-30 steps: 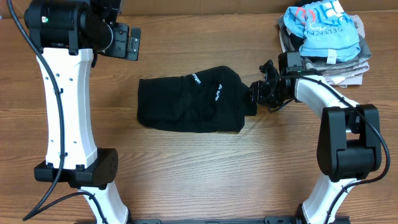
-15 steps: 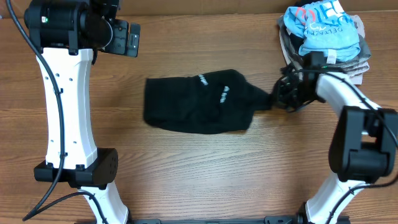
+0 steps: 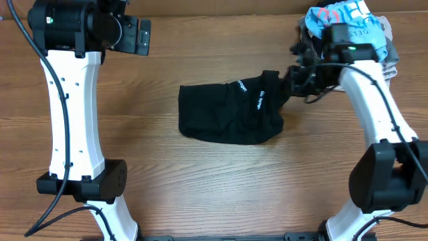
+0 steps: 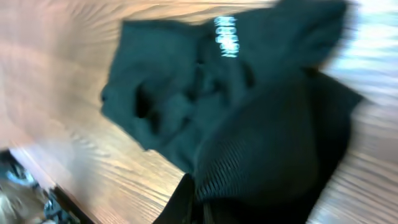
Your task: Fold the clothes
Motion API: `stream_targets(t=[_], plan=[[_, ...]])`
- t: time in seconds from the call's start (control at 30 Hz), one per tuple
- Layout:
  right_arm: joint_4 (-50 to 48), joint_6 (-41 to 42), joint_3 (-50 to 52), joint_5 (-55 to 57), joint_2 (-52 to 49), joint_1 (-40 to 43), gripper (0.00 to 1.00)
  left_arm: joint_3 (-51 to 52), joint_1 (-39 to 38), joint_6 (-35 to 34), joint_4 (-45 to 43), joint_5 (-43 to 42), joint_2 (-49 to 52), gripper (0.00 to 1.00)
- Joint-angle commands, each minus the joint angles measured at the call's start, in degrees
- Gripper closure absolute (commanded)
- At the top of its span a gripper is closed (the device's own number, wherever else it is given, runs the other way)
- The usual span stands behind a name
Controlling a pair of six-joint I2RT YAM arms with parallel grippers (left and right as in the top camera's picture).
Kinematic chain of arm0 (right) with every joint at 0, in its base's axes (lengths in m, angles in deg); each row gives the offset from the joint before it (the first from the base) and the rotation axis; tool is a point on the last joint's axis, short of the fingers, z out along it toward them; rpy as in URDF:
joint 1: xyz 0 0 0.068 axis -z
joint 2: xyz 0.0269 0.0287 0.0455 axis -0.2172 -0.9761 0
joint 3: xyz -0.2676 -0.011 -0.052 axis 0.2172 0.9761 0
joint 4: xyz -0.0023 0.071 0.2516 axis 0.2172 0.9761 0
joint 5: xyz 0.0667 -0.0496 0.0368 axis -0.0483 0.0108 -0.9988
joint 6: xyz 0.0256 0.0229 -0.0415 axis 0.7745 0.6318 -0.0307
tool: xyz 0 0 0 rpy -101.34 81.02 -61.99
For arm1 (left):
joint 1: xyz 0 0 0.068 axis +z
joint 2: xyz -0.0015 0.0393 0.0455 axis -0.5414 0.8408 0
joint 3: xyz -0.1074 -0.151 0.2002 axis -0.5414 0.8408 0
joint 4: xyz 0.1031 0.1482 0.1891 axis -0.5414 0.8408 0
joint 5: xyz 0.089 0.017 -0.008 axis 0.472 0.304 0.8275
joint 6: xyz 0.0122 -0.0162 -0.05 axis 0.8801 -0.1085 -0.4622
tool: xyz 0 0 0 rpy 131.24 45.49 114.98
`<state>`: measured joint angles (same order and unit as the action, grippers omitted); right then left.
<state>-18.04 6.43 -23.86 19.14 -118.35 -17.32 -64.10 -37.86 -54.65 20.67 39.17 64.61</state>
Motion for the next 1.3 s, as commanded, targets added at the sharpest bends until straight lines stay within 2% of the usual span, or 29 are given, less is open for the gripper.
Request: stream_targets(t=[0.0, 0.23, 0.43, 0.77, 1.1, 1.13, 1.17, 1.2, 1.23, 1.27], plan=[[-2.8, 2.0, -2.3, -0.2, 1.6, -6.7, 0.96, 2.8, 1.3, -0.8, -1.7, 0.5, 1.6, 0.0], [-14.1, 9.9, -2.2, 5.6, 1.4, -19.8, 0.96, 10.9, 4.5, -1.8, -8.0, 0.5, 6.8, 0.0], [-21.7, 12.6, -2.1, 10.1, -0.7, -28.2, 0.96, 12.6, 8.9, -3.7, -10.9, -1.3, 15.1, 0.0], [-31.0, 15.1, -2.1, 9.0, -11.6, -36.1, 0.96, 12.7, 12.2, -3.8, -12.0, -3.3, 24.3, 0.0], [-34.3, 14.2, -2.4, 7.3, -16.2, -39.4, 0.96, 13.0, 12.6, -3.8, -15.1, -3.4, 24.6, 0.0], [-34.1, 14.2, -3.0, 6.8, -15.9, -39.4, 0.95, 13.0, 12.6, -3.8, -15.2, -3.4, 24.6, 0.0], [-33.6, 14.1, -4.0, 5.9, -15.5, -39.3, 0.83, 13.0, 12.6, -3.8, -15.3, -3.4, 24.6, 0.0], [-32.7, 13.6, -5.4, 4.9, -15.0, -39.0, 0.6, 13.0, 12.6, -3.8, -15.4, -3.3, 24.6, 0.0], [-31.5, 13.6, -6.8, 4.4, -14.4, -38.7, 0.48, 13.0, 12.6, -3.8, -15.4, -3.3, 24.6, 0.0], [-29.9, 13.4, -8.5, 4.0, -13.9, -38.5, 0.41, 13.0, 12.6, -3.8, -15.4, -3.3, 24.6, 0.0]])
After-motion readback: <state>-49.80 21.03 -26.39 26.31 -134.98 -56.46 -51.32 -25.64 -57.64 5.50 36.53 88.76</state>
